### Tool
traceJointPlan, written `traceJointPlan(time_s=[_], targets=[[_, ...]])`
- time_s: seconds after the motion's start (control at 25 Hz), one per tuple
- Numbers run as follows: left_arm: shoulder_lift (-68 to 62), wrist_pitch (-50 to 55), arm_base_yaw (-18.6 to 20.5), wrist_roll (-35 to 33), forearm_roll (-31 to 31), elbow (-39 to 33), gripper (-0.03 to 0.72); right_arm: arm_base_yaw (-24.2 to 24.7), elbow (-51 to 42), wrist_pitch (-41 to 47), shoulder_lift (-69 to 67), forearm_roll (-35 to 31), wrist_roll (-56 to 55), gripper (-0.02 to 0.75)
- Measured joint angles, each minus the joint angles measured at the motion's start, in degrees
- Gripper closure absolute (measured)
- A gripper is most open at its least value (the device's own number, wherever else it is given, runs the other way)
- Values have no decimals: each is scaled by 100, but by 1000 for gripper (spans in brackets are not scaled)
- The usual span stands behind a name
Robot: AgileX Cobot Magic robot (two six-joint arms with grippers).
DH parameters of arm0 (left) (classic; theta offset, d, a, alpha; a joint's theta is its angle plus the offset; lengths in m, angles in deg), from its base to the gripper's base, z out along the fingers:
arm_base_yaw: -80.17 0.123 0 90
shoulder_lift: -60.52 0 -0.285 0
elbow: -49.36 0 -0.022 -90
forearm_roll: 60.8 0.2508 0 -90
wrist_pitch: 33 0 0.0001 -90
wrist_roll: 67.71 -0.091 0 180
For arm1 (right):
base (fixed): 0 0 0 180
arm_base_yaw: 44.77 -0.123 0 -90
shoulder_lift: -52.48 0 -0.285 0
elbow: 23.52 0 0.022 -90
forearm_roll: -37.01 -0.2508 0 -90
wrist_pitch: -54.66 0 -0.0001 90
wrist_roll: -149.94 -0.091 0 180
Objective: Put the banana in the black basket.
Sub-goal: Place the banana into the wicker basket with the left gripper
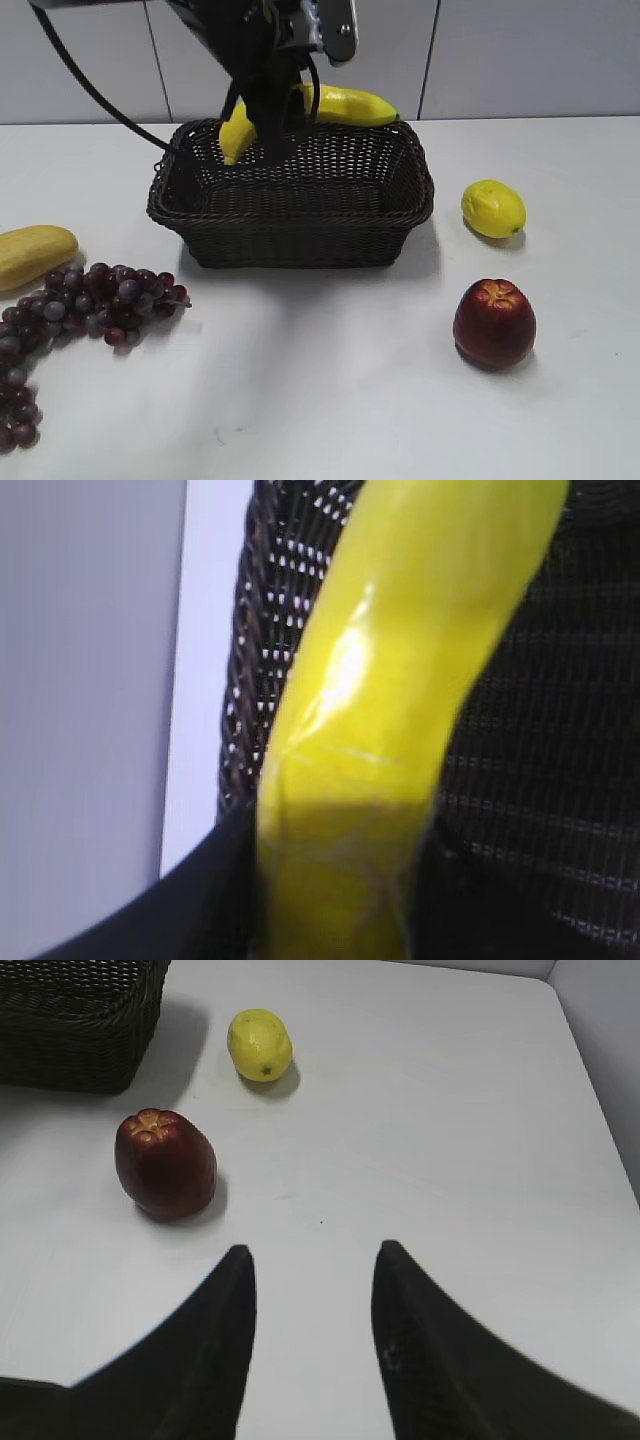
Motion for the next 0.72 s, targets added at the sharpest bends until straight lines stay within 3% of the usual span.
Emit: traceJointPlan(time_s=[0.36, 0.56, 0.72], targets=[[-367, 107, 0, 0, -14, 5, 273, 0, 0, -4, 0, 0, 0, 437], [-367, 113, 0, 33, -35, 5, 76, 0, 0, -4, 0, 0, 0, 437], [-216, 159, 0, 226, -89, 5, 56, 0, 0, -4, 0, 0, 0, 437]])
